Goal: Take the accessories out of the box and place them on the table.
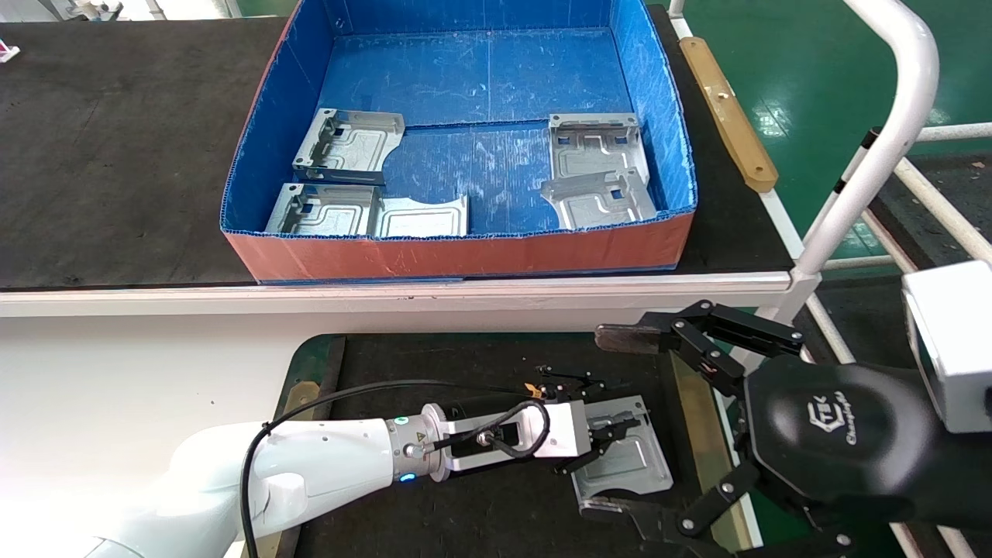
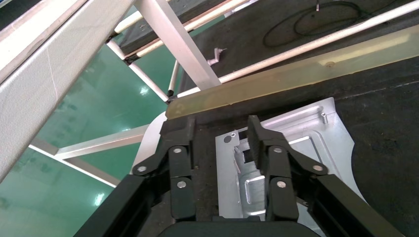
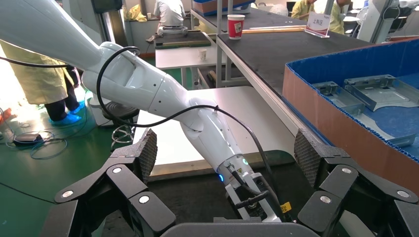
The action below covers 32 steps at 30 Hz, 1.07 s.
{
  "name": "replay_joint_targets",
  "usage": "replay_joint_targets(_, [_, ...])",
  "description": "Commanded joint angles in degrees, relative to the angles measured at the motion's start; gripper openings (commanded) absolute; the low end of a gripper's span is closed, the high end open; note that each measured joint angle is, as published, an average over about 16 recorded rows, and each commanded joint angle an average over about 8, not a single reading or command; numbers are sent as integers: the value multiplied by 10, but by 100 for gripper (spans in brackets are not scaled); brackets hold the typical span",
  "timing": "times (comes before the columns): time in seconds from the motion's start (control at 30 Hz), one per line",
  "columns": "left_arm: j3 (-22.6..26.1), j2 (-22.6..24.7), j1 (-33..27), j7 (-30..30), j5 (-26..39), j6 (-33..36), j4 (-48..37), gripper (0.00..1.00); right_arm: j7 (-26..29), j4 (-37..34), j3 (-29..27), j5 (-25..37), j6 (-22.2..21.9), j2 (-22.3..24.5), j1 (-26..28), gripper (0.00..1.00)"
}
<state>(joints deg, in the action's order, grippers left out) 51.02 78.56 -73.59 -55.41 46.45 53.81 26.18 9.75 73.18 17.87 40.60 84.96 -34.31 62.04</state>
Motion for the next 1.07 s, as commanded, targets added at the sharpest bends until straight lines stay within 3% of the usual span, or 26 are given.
replay_joint_targets(0.03, [-1,0,0,0,1,1,-1,100,0,0,0,0,0,0,0,100])
replay_joint_targets(0.5, [-11,-11,2,15,2,10,9,100,0,0,0,0,0,0,0,100])
replay_joint_targets(1.07, [-95,-116,32,175,-10,87,124,100,0,0,0,0,0,0,0,100])
